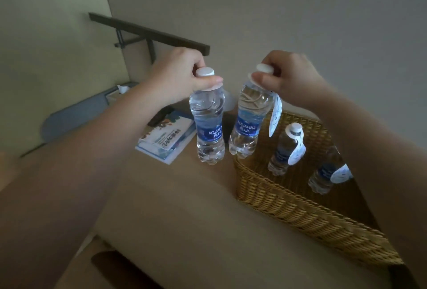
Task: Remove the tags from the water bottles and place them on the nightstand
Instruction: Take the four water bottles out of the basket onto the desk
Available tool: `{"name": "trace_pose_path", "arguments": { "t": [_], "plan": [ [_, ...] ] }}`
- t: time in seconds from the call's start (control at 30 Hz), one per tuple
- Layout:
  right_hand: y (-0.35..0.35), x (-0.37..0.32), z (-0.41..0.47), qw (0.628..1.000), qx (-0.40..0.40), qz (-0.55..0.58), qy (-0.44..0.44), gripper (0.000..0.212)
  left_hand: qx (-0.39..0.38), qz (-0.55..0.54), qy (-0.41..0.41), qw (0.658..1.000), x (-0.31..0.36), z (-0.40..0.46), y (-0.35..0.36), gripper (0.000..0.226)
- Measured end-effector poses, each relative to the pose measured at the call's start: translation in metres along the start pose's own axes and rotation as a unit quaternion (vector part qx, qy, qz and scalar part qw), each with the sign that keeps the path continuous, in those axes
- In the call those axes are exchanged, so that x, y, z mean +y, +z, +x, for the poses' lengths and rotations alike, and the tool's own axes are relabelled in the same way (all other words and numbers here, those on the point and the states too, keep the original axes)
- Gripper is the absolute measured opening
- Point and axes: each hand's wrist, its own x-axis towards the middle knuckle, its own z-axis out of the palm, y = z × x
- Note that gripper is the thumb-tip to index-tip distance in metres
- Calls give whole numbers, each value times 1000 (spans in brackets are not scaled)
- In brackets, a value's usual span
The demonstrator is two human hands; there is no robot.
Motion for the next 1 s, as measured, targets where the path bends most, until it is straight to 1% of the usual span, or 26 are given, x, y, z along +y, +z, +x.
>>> {"name": "trace_pose_path", "arguments": {
  "t": [0.07, 0.13, 0.2, 0.27, 0.43, 0.5, 0.53, 0.57, 0.63, 0.67, 0.73, 0.83, 1.0],
  "plan": [
    [15, -16, 9, 1000, -8, 25, -18, 25, 4, 45, -16, 999, -12, -14, -13, 45],
    [35, -30, 15, 998, -27, 42, -38, 28, -17, 89, -31, 995, -26, -28, -21, 45],
    [60, -42, 16, 995, -61, 46, -57, 30, -50, 132, -51, 989, -43, -45, -23, 45],
    [90, -52, 14, 991, -105, 41, -68, 32, -76, 149, -75, 983, -63, -63, -20, 43],
    [161, -65, 1, 980, -191, 20, -51, 32, -97, 136, -142, 976, -114, -107, -2, 42],
    [185, -66, -6, 975, -218, 16, -29, 38, -105, 143, -155, 972, -126, -122, 10, 42],
    [195, -66, -9, 973, -230, 14, -19, 42, -101, 131, -161, 973, -130, -129, 19, 40],
    [203, -67, -12, 971, -238, 11, -14, 45, -88, 95, -169, 977, -133, -136, 27, 36],
    [216, -67, -15, 970, -243, 0, -16, 47, -57, -3, -191, 980, -134, -147, 42, 25],
    [221, -66, -16, 969, -245, -3, -17, 46, -49, -30, -201, 978, -135, -150, 49, 23],
    [230, -65, -17, 968, -250, -5, -17, 45, -56, -41, -226, 972, -138, -154, 59, 26],
    [239, -61, -19, 964, -265, -12, -16, 42, -59, -17, -246, 967, -143, -157, 68, 34],
    [245, -56, -21, 966, -260, 9, 2, 36, -50, -14, -259, 964, -141, -155, 74, 34]
  ]
}}
